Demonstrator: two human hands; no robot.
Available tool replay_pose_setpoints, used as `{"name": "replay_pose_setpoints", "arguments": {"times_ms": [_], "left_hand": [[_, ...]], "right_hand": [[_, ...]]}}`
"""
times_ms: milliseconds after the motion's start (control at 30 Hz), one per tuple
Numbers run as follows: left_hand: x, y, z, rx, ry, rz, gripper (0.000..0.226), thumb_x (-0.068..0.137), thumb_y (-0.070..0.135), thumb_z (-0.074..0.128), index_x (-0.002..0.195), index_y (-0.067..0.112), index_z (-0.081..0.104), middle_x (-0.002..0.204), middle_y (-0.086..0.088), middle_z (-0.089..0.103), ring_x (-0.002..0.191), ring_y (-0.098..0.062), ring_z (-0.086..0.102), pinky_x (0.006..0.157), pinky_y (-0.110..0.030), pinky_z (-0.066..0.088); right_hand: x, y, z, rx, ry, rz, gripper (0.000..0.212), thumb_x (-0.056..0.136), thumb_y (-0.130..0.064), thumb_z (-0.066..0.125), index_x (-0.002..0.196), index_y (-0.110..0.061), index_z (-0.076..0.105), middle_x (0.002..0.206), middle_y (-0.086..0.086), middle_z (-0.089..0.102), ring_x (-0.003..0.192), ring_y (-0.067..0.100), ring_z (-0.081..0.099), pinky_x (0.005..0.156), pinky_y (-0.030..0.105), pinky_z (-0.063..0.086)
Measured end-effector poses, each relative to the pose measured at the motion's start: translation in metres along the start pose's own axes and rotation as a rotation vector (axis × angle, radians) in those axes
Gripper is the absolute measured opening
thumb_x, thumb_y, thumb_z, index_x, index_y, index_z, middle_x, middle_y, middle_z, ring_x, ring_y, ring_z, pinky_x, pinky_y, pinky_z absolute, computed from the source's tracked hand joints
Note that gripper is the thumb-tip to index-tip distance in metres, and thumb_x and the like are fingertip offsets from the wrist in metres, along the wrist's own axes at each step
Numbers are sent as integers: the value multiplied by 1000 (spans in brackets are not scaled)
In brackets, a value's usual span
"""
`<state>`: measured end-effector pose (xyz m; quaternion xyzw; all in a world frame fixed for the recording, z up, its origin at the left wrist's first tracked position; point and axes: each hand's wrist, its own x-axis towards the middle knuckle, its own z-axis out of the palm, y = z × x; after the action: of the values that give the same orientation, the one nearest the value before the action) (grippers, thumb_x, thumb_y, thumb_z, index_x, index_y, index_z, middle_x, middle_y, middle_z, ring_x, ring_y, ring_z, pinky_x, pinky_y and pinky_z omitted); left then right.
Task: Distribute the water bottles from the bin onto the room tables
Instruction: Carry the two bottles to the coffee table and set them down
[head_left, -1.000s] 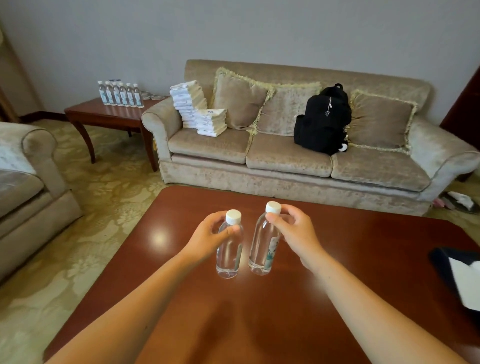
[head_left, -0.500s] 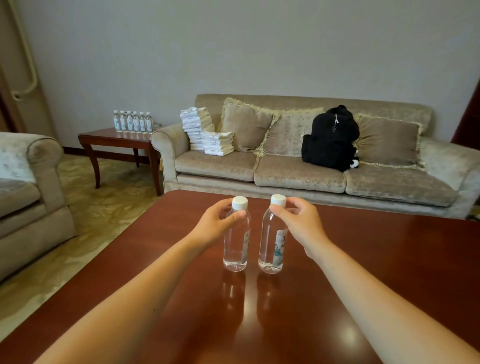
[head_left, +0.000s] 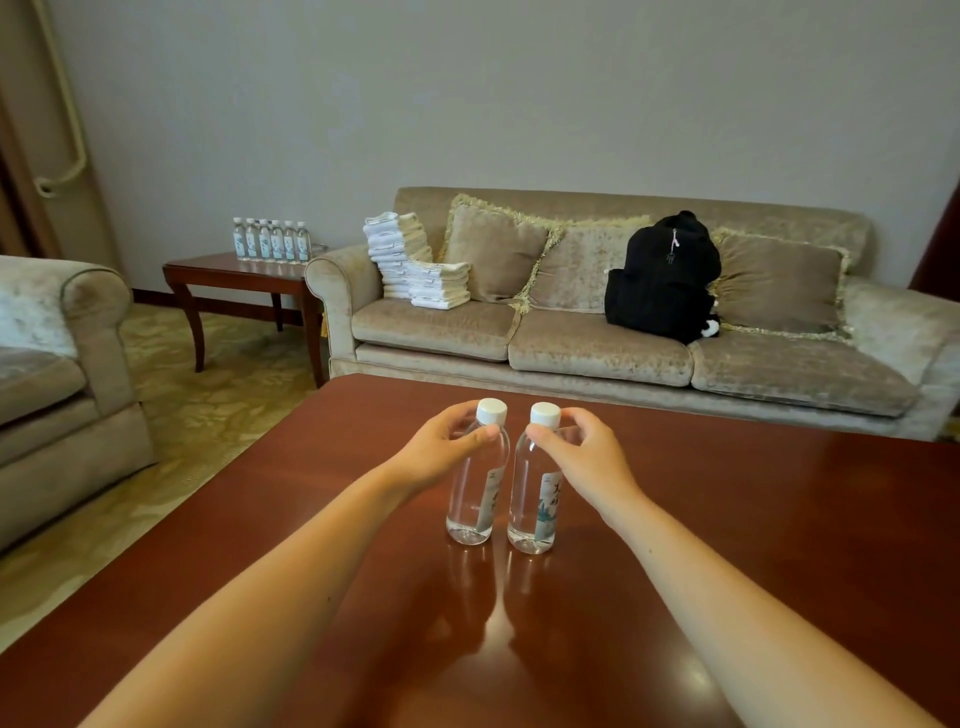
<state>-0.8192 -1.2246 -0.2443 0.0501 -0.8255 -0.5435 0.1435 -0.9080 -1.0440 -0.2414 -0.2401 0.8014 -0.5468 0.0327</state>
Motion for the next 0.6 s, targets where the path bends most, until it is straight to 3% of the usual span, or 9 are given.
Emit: {"name": "replay_pose_setpoints", "arguments": {"times_ms": [67, 233, 400, 500, 600], "left_hand": [[1, -3, -1, 23, 15, -14, 54, 89, 39, 66, 137, 22, 48, 128, 7, 59, 119, -9, 55, 102, -30, 44], [2, -9, 0, 84, 91, -88, 65, 78, 40, 79, 129, 21, 42, 131, 3, 53, 123, -15, 51, 106, -39, 43], [2, -10, 2, 145, 178, -90, 62, 74, 45, 80, 123, 26, 47, 122, 0, 52, 109, -13, 55, 88, -28, 46], [-2, -6, 0, 136, 164, -57, 54, 78, 38, 79, 123, 24, 53, 113, -3, 59, 101, -13, 59, 78, -21, 47], [-7, 1, -4, 137, 100, -4, 33, 85, 27, 74, 115, 28, 59, 107, 6, 66, 99, -9, 61, 77, -20, 46]], "right_hand": [[1, -4, -4, -2, -53, 11, 40, 87, -42, 70, 122, -28, 57, 110, -4, 63, 103, 10, 58, 76, 27, 46], [9, -19, -13, -56, -126, -35, 45, 87, -28, 72, 130, -25, 58, 119, -3, 61, 103, 9, 56, 71, 20, 44], [10, -29, -15, -58, -167, -51, 42, 90, -17, 62, 132, -21, 62, 129, -2, 62, 113, 13, 59, 88, 26, 47], [8, -28, -17, -77, -175, -80, 29, 91, -15, 61, 119, -19, 68, 116, -3, 70, 107, 15, 64, 85, 27, 48], [8, -25, -19, -93, -182, -113, 20, 91, -18, 65, 110, -19, 71, 105, -6, 73, 98, 11, 66, 79, 25, 49]]}}
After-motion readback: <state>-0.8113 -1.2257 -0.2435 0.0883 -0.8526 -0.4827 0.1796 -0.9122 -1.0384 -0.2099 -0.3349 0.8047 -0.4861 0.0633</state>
